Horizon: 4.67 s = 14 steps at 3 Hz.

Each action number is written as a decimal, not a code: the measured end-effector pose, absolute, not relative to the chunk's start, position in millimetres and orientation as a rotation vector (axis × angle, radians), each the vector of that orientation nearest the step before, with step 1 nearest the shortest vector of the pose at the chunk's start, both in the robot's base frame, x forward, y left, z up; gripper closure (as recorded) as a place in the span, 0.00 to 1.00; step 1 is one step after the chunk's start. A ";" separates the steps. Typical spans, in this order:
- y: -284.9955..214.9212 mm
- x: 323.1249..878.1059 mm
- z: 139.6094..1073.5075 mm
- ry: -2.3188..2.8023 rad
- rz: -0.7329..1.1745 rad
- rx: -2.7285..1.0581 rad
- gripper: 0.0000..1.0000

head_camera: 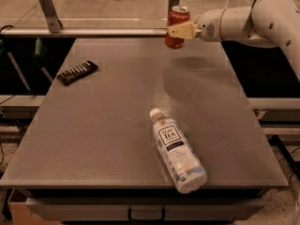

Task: Move coke can near blue plastic bottle

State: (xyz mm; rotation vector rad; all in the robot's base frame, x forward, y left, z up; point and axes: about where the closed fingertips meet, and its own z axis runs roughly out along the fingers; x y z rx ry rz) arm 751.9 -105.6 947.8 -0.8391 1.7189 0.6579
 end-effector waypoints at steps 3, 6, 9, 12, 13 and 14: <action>-74.6 667.1 920.9 1.708 0.822 -0.974 1.00; -65.7 556.8 894.9 1.698 0.966 -1.190 1.00; -81.4 518.4 887.1 1.666 1.000 -1.365 0.35; -106.7 532.2 902.6 1.649 0.932 -1.362 0.00; -136.0 553.7 973.4 1.572 0.748 -1.330 0.00; -164.0 556.5 1072.5 1.444 0.516 -1.312 0.00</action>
Offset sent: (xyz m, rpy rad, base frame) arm -0.0829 0.0330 -0.0373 0.0080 0.0940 0.1912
